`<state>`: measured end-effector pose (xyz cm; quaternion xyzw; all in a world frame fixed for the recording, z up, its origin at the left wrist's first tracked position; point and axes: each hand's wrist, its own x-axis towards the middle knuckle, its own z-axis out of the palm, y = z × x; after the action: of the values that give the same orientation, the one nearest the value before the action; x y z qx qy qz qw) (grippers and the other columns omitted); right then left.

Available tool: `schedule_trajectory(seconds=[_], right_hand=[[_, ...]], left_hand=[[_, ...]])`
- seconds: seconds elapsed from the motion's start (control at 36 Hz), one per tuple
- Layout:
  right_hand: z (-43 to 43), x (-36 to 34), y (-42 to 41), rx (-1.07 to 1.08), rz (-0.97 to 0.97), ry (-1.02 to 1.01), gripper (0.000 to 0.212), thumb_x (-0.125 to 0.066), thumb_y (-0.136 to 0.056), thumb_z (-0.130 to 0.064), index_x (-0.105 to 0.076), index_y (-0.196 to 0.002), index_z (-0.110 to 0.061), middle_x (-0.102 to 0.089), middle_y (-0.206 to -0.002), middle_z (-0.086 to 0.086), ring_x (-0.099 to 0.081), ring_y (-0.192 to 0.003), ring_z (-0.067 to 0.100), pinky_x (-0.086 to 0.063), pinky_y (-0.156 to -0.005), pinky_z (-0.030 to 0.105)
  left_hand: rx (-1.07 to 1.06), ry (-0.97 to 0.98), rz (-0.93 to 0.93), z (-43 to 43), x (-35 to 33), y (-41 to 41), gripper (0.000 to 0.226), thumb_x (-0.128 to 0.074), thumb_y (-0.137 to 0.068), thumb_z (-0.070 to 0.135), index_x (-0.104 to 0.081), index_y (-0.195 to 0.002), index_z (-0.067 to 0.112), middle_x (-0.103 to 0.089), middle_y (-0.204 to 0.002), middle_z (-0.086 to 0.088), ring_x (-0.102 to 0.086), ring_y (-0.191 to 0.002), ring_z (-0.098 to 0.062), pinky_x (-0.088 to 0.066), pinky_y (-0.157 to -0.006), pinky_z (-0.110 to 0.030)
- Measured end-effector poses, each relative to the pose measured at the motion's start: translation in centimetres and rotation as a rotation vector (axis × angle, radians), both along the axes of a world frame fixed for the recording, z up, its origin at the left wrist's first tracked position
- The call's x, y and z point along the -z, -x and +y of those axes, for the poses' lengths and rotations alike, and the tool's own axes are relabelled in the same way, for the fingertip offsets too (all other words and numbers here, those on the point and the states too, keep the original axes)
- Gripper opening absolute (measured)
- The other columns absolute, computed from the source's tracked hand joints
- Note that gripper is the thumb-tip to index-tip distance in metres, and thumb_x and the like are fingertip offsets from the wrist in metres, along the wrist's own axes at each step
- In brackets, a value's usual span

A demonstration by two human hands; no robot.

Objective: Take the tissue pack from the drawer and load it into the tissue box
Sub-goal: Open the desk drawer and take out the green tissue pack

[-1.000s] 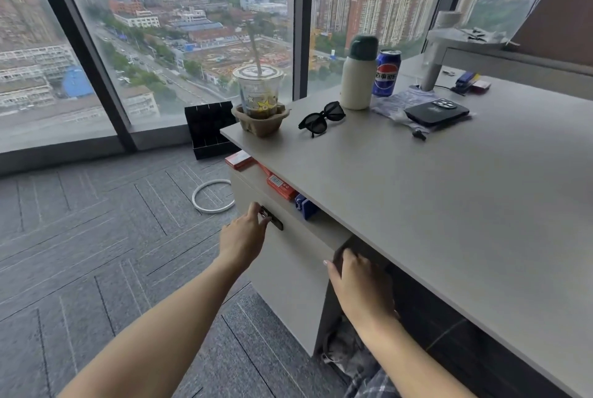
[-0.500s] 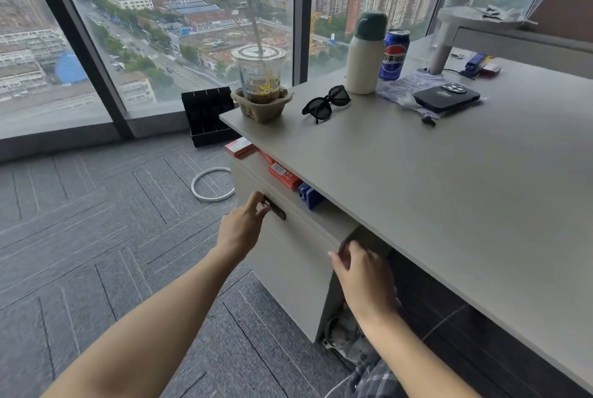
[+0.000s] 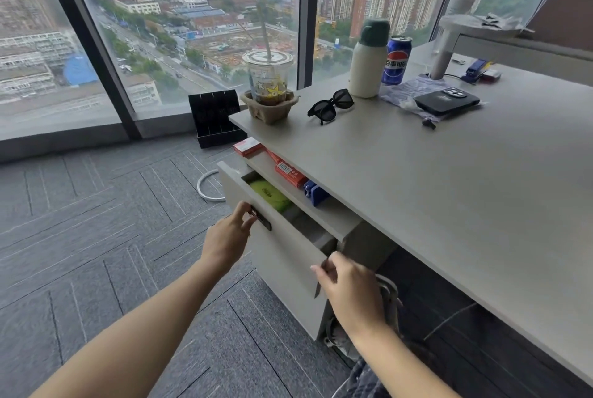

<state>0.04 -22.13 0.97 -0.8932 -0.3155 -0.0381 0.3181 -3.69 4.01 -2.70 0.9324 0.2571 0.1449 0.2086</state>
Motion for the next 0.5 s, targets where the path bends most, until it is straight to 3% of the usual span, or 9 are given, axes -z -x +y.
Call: schedule_trajectory(seconds=[0.11, 0.19, 0.31, 0.39, 0.5], right_hand=[[0.3, 0.5, 1.8, -0.084, -0.008, 0.022, 0.027, -0.065, -0.084, -0.045, -0.058, -0.073, -0.021, -0.068, -0.069, -0.007, -0.062, -0.060, 0.011, -0.047, -0.052, 0.028], [0.7, 0.5, 3.1, -0.164, 0.027, 0.035, 0.030, -0.063, -0.084, -0.049, -0.061, -0.076, -0.020, -0.068, -0.071, -0.009, -0.062, -0.063, 0.008, -0.052, -0.058, 0.027], [1.1, 0.1, 4.7, -0.260, 0.006, 0.037, 0.032, -0.063, -0.083, -0.052, -0.062, -0.076, -0.021, -0.070, -0.074, -0.009, -0.057, -0.064, 0.004, -0.046, -0.062, 0.023], [1.5, -0.1, 5.8, -0.323, 0.015, 0.048, 0.036, -0.061, -0.081, -0.056, -0.063, -0.076, -0.021, -0.069, -0.072, -0.009, -0.054, -0.063, 0.003, -0.042, -0.061, 0.024], [2.1, -0.3, 6.5, -0.418, 0.069, 0.082, 0.040, -0.059, -0.080, -0.061, -0.066, -0.078, -0.021, -0.069, -0.069, -0.009, -0.060, -0.062, 0.006, -0.049, -0.063, 0.027]], left_hand=[[-0.026, -0.018, 0.002, 0.5, 0.2, 3.3, 0.031, -0.036, -0.098, 0.048, -0.042, -0.121, 0.029, -0.073, -0.078, 0.000, -0.069, -0.074, -0.027, -0.056, -0.073, -0.049], [-0.071, 0.002, -0.015, 0.7, 0.3, 5.5, 0.030, -0.038, -0.099, 0.046, -0.045, -0.121, 0.028, -0.074, -0.080, 0.000, -0.070, -0.076, -0.028, -0.054, -0.069, -0.044], [-0.114, 0.012, -0.019, 1.1, 0.2, 8.1, 0.029, -0.038, -0.099, 0.047, -0.046, -0.122, 0.030, -0.075, -0.080, 0.004, -0.071, -0.077, -0.026, -0.051, -0.066, -0.038], [-0.121, 0.010, -0.016, 1.5, 0.1, 10.1, 0.031, -0.038, -0.098, 0.048, -0.047, -0.122, 0.031, -0.075, -0.080, 0.004, -0.071, -0.079, -0.026, -0.051, -0.070, -0.040], [-0.121, -0.012, -0.014, 2.1, 0.0, 12.3, 0.032, -0.038, -0.097, 0.050, -0.047, -0.122, 0.030, -0.075, -0.080, 0.004, -0.072, -0.080, -0.026, -0.053, -0.071, -0.041]])
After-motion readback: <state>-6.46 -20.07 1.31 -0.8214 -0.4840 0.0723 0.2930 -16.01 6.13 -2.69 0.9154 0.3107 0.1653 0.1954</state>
